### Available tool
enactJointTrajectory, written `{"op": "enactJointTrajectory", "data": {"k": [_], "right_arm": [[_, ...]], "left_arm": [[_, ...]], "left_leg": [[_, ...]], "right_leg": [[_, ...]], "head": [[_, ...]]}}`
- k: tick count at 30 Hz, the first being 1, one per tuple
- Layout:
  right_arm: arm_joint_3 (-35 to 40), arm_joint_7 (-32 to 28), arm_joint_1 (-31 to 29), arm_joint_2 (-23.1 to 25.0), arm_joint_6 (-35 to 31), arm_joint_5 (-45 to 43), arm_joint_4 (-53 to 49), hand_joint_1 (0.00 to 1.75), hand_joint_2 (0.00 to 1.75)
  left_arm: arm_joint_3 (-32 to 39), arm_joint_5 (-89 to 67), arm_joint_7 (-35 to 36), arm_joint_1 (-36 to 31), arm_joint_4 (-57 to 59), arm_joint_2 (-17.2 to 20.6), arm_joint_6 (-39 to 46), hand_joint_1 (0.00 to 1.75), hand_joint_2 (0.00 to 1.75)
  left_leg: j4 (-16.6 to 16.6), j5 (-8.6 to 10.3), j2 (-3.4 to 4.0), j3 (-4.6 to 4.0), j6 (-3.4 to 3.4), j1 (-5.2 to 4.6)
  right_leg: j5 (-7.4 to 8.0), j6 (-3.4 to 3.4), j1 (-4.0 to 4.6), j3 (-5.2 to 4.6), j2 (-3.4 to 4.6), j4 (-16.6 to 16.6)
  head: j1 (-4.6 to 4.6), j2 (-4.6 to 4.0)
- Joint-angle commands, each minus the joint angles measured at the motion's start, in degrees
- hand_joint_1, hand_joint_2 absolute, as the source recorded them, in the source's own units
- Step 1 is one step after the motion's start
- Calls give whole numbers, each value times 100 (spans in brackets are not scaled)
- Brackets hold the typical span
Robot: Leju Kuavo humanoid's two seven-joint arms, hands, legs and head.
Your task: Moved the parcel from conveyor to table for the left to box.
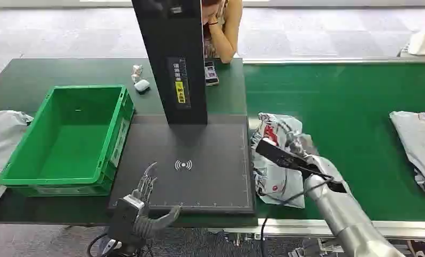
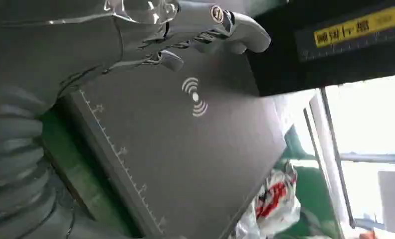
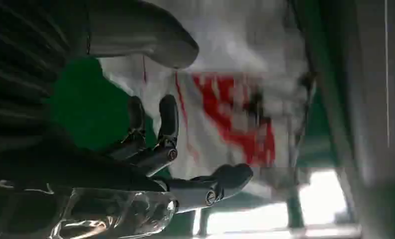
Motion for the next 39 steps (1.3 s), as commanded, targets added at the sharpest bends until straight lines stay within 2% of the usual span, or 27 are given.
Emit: {"op": "enactJointTrajectory", "data": {"k": [1, 4, 7, 13, 15, 19, 30, 31, 34, 35, 39], "right_arm": [[1238, -81, -551, 433, 1353, -237, 2076, 0, 175], [1764, 113, -471, 332, 1711, -160, 2441, 0, 175], [1949, 262, -234, 14, 1605, -88, 2348, 0, 175], [2145, 553, -14, -307, 1513, 39, 1921, 0, 175], [2212, 580, -48, -316, 1503, 101, 1899, 0, 175], [2311, 788, -96, -296, 1191, 333, 1929, 0, 175], [2401, 825, 73, -419, 1080, 503, 1877, 0, 175], [2459, 850, 75, -425, 1048, 587, 1869, 173, 175], [2485, 807, 7, -415, 1077, 631, 1916, 175, 175], [2488, 791, -28, -408, 1096, 635, 1925, 175, 175], [2404, 679, -55, -445, 1050, 587, 1944, 175, 175]], "left_arm": [[20, 5, 147, -338, 346, 47, -284, 0, 175], [-32, -37, 260, -536, 496, -51, -438, 0, 175], [-125, -51, 303, -636, 581, -89, -533, 0, 175], [-233, 1, 304, -787, 757, -41, -553, 0, 175], [-234, 35, 283, -773, 760, -31, -518, 0, 175], [-247, 56, 264, -643, 615, 17, -456, 0, 175], [-246, 56, 264, -672, 643, 10, -448, 0, 175], [-245, 58, 264, -682, 662, 7, -448, 0, 175], [-235, 75, 260, -778, 706, -11, -435, 0, 175], [-230, 78, 258, -777, 697, -7, -432, 0, 175], [-219, 77, 256, -705, 614, 10, -423, 0, 175]], "left_leg": [[-9, 0, 5, 13, -3, 0], [-23, 2, -4, 32, -3, 2], [-19, 5, -29, 36, -3, 6], [-25, 2, -58, 84, 9, 4], [-29, 5, -78, 97, 15, 3], [-10, -14, -70, 115, 24, 6], [-23, 4, -76, 132, 41, 6], [-15, -2, -71, 141, 43, 5], [-9, -11, -67, 157, 51, 6], [-17, 2, -75, 136, 56, 3], [0, -20, -56, 174, 66, 3]], "right_leg": [[1, -1, 0, 10, 8, -6], [1, 0, 2, 34, 2, -23], [-3, 1, 6, 46, -25, -25], [-23, 11, 5, 94, -54, -45], [-28, 19, 3, 116, -69, -54], [-42, 28, -2, 125, -63, -39], [-21, 38, -4, 167, -73, -102], [-26, 37, -6, 174, -68, -94], [-31, 37, -5, 196, -64, -98], [-18, 38, -8, 178, -71, -109], [-32, 38, -8, 215, -54, -103]], "head": [[-2, 0], [-4, 0], [-2, 0], [-2, 0], [-2, 0], [-2, 0], [-2, 0], [-2, 0], [0, 0], [0, 0], [-2, 0]]}}
